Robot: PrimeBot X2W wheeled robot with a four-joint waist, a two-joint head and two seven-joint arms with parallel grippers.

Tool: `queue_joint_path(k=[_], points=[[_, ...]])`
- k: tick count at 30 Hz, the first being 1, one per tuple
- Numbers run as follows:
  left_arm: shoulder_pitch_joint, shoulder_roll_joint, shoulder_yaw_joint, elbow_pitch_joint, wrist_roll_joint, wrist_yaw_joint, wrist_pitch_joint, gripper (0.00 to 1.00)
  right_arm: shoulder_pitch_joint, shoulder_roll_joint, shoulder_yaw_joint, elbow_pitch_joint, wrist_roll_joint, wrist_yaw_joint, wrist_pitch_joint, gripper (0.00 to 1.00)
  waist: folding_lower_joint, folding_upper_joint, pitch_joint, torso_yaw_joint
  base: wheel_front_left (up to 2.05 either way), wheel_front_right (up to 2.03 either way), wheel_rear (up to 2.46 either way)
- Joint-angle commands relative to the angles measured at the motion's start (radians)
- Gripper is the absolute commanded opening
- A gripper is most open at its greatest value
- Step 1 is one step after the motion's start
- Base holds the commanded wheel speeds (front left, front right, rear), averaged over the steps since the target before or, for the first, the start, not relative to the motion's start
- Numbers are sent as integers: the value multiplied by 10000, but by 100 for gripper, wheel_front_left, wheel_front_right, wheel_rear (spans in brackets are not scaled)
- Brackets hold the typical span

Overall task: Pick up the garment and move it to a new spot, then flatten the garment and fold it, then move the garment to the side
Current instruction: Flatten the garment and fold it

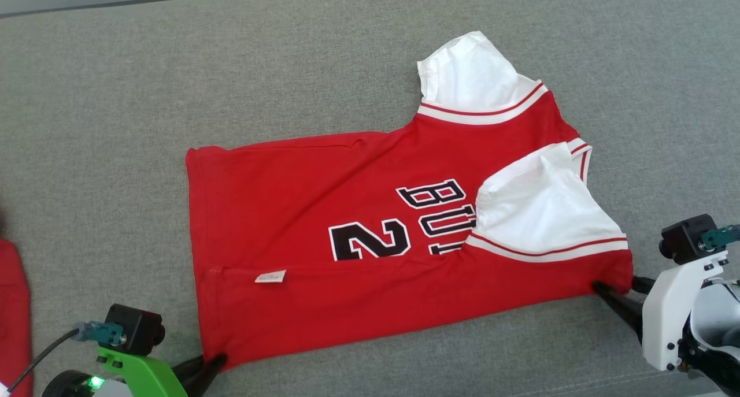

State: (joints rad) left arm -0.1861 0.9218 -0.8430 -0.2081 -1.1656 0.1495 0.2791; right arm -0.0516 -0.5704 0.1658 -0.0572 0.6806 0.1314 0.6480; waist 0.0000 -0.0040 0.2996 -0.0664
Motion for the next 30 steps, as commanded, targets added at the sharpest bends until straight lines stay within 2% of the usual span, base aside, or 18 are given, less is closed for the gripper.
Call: queue_joint_path(k=[1, 4, 7, 11, 14, 17, 21, 23, 27, 30], points=[[88, 1, 22, 30, 242, 114, -80, 100, -98, 45, 14, -47, -98, -13, -124, 100, 0, 40, 9, -28, 0, 0, 0], [-75, 181, -28, -116, 688, 367, -176, 100, -242, -209, 95, -308, -236, -13, -152, 100, 0, 40, -102, -26, 0, 0, 0], [-411, 512, 234, -641, 958, 554, -225, 100, -558, -443, -308, -867, -333, -12, -155, 100, 0, 40, -203, -5, 0, 0, 0], [-1431, 744, 626, -1079, 1369, 699, 210, 100, -1700, -612, -729, -1453, -709, -10, 138, 100, 0, 40, 58, 98, 0, 0, 0], [-3230, -31, 722, -512, 1664, 472, 1125, 100, -3609, -280, -670, -1062, -1105, -10, 481, 100, 0, 40, 824, 454, 0, 0, 0], [-4732, -1106, 400, 730, 2082, 161, 1839, 100, -5177, 251, -416, -48, -1571, -10, 431, 100, 0, 40, 1421, 770, 0, 0, 0], [-6343, -2733, 145, 2864, 2271, -208, 2098, 100, -6842, 997, -193, 1747, -2028, -8, -45, 100, 0, 40, 2050, 1250, 0, 0, 0], [-6778, -3380, -41, 3807, 2327, -472, 2131, 100, -7464, 1040, 7, 2659, -2427, -10, -273, 100, 0, 40, 2198, 1454, 0, 0, 0], [-7290, -4187, -343, 5275, 2413, -998, 1981, 100, -8300, 1502, 307, 4326, -2691, -7, -740, 100, 0, 40, 2361, 1734, 0, 0, 0], [-7354, -4590, -545, 6073, 2439, -1338, 1851, 100, -8636, 1725, 407, 5331, -2756, -10, -1036, 100, 0, 40, 2425, 1905, 0, 0, 0]])
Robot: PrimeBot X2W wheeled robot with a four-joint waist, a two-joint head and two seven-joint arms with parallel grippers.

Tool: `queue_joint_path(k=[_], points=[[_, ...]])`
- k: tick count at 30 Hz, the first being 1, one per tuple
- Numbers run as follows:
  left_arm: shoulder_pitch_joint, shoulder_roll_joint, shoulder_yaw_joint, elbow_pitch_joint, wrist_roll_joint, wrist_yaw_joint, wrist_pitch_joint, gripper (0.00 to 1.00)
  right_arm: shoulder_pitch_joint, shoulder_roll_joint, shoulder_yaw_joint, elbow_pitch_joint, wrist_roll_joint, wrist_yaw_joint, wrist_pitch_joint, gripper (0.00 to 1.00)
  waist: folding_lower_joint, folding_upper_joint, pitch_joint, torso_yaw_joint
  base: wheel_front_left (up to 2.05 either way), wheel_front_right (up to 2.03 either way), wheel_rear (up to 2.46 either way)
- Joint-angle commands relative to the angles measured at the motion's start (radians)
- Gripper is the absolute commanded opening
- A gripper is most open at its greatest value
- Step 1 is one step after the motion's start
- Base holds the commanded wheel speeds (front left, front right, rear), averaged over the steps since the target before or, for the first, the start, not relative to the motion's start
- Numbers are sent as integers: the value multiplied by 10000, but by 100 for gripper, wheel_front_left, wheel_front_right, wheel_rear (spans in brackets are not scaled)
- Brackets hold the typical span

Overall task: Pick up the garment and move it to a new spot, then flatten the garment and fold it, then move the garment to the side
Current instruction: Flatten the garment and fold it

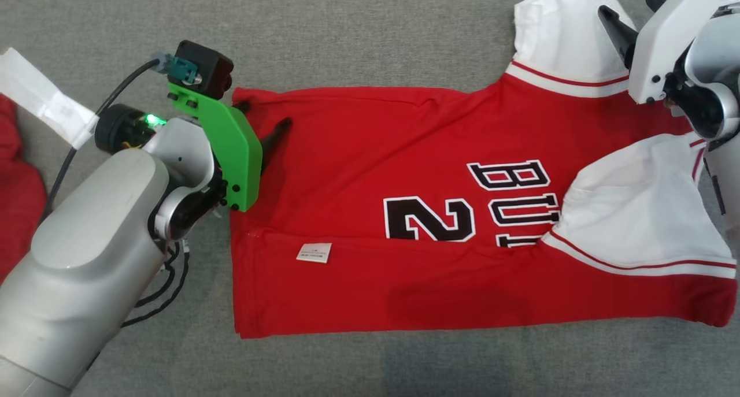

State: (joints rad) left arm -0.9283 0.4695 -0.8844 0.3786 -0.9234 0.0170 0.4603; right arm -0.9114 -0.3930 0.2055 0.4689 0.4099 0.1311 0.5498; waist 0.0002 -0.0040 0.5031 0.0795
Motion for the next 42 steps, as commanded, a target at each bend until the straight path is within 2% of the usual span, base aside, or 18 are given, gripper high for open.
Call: queue_joint_path(k=[1, 5, 6, 7, 8, 9, 16, 25, 31, 36, 42], points=[[67, -66, -131, 206, 18, -13, 39, 100, -38, -48, 10, 70, -48, -6, -54, 100, -2, 40, 390, 445, 0, 0, 0], [80, -382, -372, 1019, 76, -351, -11, 100, -238, 41, 290, 1083, -137, -5, -245, 100, -2, 40, 387, 603, 0, 0, 0], [102, -438, -442, 1174, 79, -454, -2, 71, -211, 57, 366, 1280, -115, -5, -315, 100, -2, 40, 382, 619, 0, 0, 0], [127, -497, -478, 1324, 45, -535, -42, 26, -182, 68, 470, 1468, -50, -2, -306, 100, -2, 40, 376, 624, 0, 0, 0], [126, -545, -509, 1461, 15, -643, -48, 0, -212, 67, 568, 1611, 19, 0, -354, 4, -2, 40, 375, 621, 0, 0, 0], [120, -579, -546, 1552, 13, -732, -108, 0, -259, 53, 623, 1707, 56, 0, -476, 0, -2, 40, 374, 610, 0, 0, 0], [73, -774, -321, 1953, -83, -975, -818, 0, -459, -258, 970, 1751, 613, -11, -1542, 0, -2, 40, 87, 355, 0, 0, 0], [648, -438, -163, 2048, -65, -922, -1761, 0, 147, -826, 1851, 575, 1809, -9, -2602, 0, -2, 40, -601, -113, 0, 0, 0], [1104, -165, 10, 1297, -23, -608, -2432, 0, 1073, -1398, 1929, -540, 2369, -8, -3272, 0, -2, 40, -1240, -249, 0, 0, 0], [1831, 244, 104, 177, 251, -73, -3124, 0, 2298, -1782, 1577, -1775, 2643, -8, -3751, 0, -2, 40, -1799, -431, 0, 0, 0], [3265, 977, 10, -1475, 530, 622, -3927, 0, 4767, -1705, 671, -3540, 2719, -6, -4123, 0, -2, 40, -2296, -786, 0, 0, 0]])
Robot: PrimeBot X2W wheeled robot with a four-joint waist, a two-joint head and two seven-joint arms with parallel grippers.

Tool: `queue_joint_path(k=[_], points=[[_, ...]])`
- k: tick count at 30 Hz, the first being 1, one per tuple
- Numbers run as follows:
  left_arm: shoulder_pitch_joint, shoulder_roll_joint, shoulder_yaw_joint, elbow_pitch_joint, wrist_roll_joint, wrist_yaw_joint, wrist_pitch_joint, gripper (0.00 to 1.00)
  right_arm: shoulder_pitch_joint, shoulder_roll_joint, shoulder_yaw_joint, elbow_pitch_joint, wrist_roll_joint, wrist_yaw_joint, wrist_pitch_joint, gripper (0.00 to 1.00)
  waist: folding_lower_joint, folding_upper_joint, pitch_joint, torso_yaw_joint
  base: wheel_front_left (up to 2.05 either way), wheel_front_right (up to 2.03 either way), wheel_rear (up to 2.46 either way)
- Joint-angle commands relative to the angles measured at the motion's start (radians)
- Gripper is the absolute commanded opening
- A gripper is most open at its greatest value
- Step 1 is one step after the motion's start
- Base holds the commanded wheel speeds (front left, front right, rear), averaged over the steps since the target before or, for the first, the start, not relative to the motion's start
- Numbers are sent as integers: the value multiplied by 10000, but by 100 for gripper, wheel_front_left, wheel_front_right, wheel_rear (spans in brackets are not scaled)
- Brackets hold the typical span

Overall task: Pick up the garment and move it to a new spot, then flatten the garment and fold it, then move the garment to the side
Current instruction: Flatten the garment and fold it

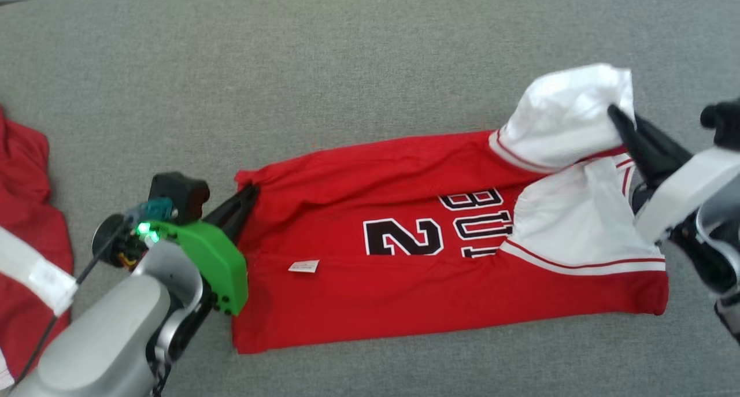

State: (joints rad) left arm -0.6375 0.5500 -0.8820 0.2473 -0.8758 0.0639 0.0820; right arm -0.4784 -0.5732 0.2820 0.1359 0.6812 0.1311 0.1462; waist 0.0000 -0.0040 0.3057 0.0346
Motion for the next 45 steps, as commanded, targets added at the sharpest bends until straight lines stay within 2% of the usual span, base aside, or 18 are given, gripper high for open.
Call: queue_joint_path(k=[1, 6, 10, 18, 19, 20, 21, 22, 23, 24, 27, 30, 31, 32, 34, 35, 39, 45], points=[[637, 277, -17, -443, 148, 309, -365, 0, 919, 148, -241, -441, -53, -8, -124, 0, 0, 40, -379, -404, 0, 0, 0], [1871, 686, -6, -1228, 275, 820, -1227, 0, 2569, 636, -718, -1070, -10, -6, -422, 0, 0, 40, -502, -660, 0, 0, 0], [2873, 843, -131, -1437, 514, 1135, -2051, 0, 3640, 1163, -903, -963, -117, -6, -701, 0, 0, 40, -561, -908, 0, 0, 0], [3896, 567, -38, -1081, 684, 1363, -3213, 0, 4118, 1569, -612, -266, -505, -6, -1452, 0, 0, 40, -705, -1076, 0, 0, 0], [3955, 529, 46, -1019, 750, 1437, -3293, 0, 4127, 1537, -547, -194, -591, -6, -1548, 33, 0, 40, -720, -1089, 0, 0, 0], [4067, 486, 129, -965, 763, 1476, -3335, 0, 4121, 1462, -508, -135, -718, -6, -1669, 77, 0, 40, -741, -1102, 0, 0, 0], [4174, 469, 226, -921, 833, 1524, -3401, 24, 4118, 1408, -505, -47, -801, -8, -1749, 100, 0, 40, -768, -1117, 0, 0, 0], [4284, 492, 313, -881, 946, 1582, -3413, 42, 4140, 1352, -483, 2, -875, -8, -1783, 100, 0, 40, -815, -1124, 0, 0, 0], [4411, 502, 363, -846, 1008, 1583, -3438, 78, 4196, 1281, -449, -5, -924, -6, -1761, 100, 0, 40, -870, -1123, 0, 0, 0], [4572, 523, 438, -790, 1057, 1606, -3457, 100, 4258, 1183, -449, -75, -954, -6, -1720, 100, 0, 40, -926, -1122, 0, 0, 0], [5106, 585, 843, -733, 898, 1738, -3480, 100, 4602, 858, -676, -522, -640, -6, -1384, 100, 0, 40, -1101, -1149, 0, 0, 0], [5596, 474, 1788, -1223, 1154, 1968, -3482, 100, 4937, 613, -1379, -1168, -392, -8, -1014, 100, 0, 40, -1214, -1129, 0, 0, 0], [6005, 264, 2749, -1749, 1665, 2242, -3479, 100, 5029, 684, -1979, -1484, -511, -6, -836, 100, 0, 40, -1281, -1122, 0, 0, 0], [6005, 264, 2749, -1749, 1665, 2242, -3479, 100, 5029, 684, -1979, -1484, -511, -6, -836, 100, 0, 40, -1281, -1122, 0, 0, 0], [6725, -333, 4188, -2532, 2774, 2521, -3470, 100, 4907, 1011, -2766, -1516, -893, -6, -371, 100, 0, 40, -1371, -1098, 0, 0, 0], [6939, -540, 4558, -2735, 3142, 2537, -3472, 100, 4746, 1223, -2864, -1489, -943, -5, -170, 100, 0, 40, -1381, -1085, 0, 0, 0], [7565, -1547, 5848, -3279, 4225, 2173, -3473, 100, 3956, 1930, -2703, -937, -957, -6, 693, 100, 0, 40, -1302, -1045, 0, 0, 0], [7722, -2747, 6819, -3289, 5319, 1125, -3472, 100, 2615, 2267, -2074, 974, -1554, -3, 1458, 100, 0, 40, -1097, -696, 0, 0, 0]])
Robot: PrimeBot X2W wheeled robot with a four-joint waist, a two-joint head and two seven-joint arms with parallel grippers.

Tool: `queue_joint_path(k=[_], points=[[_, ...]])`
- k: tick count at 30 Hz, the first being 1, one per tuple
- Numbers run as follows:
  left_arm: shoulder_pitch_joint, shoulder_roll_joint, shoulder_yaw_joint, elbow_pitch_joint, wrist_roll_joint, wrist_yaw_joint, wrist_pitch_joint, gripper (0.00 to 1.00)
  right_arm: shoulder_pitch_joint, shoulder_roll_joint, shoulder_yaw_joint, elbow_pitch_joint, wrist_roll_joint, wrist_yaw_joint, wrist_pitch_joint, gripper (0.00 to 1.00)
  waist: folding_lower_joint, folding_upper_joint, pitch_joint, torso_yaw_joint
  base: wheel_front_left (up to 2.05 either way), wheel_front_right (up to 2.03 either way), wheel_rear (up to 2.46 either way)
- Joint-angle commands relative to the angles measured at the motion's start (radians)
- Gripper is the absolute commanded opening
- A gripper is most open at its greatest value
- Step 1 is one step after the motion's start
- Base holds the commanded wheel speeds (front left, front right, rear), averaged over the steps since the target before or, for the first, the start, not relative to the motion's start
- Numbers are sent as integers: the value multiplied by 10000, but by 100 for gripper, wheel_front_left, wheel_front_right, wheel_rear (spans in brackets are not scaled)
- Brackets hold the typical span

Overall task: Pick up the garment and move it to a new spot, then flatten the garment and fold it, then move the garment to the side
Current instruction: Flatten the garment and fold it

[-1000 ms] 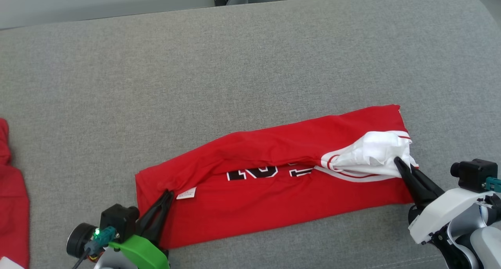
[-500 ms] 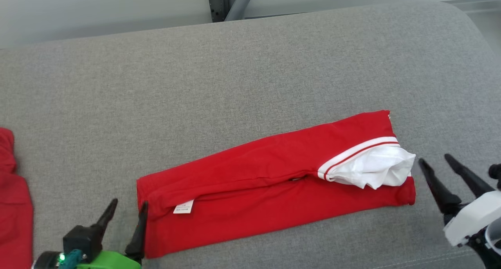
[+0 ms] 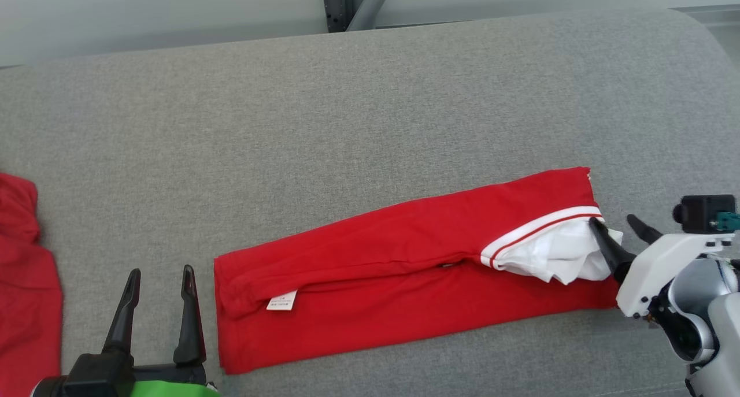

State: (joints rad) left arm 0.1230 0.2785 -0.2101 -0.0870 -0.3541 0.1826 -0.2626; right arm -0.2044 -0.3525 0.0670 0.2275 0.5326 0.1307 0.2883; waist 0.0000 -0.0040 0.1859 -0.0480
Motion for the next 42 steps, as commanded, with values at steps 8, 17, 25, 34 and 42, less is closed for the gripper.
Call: queue_joint_path(k=[8, 17, 25, 34, 42], points=[[-150, -902, 762, 601, 696, -1232, -27, 100, -1155, 184, 688, 2282, -3, -2, 703, 100, 0, 40, 351, 478, 0, 0, 0], [-320, -1704, 1481, 1187, 1276, -2127, -29, 100, -1386, 344, 1417, 3419, 2012, 7, 1652, 0, 0, 40, 217, 543, 0, 0, 0], [-89, -2078, 1814, 1470, 1648, -2579, -28, 100, -1529, -1523, 554, 3523, 2864, -9, 1250, 0, 0, 40, -3, 346, 0, 0, 0], [239, -2206, 1837, 2039, 1762, -2908, -28, 100, -1323, -3150, -972, 3231, 2621, 4, 1078, 0, 0, 40, -413, 507, 0, 0, 0], [521, -2272, 1927, 2185, 1561, -2897, -28, 100, 223, -432, 370, -804, 1966, 1, 1338, 0, 0, 40, -594, 275, 0, 0, 0]])
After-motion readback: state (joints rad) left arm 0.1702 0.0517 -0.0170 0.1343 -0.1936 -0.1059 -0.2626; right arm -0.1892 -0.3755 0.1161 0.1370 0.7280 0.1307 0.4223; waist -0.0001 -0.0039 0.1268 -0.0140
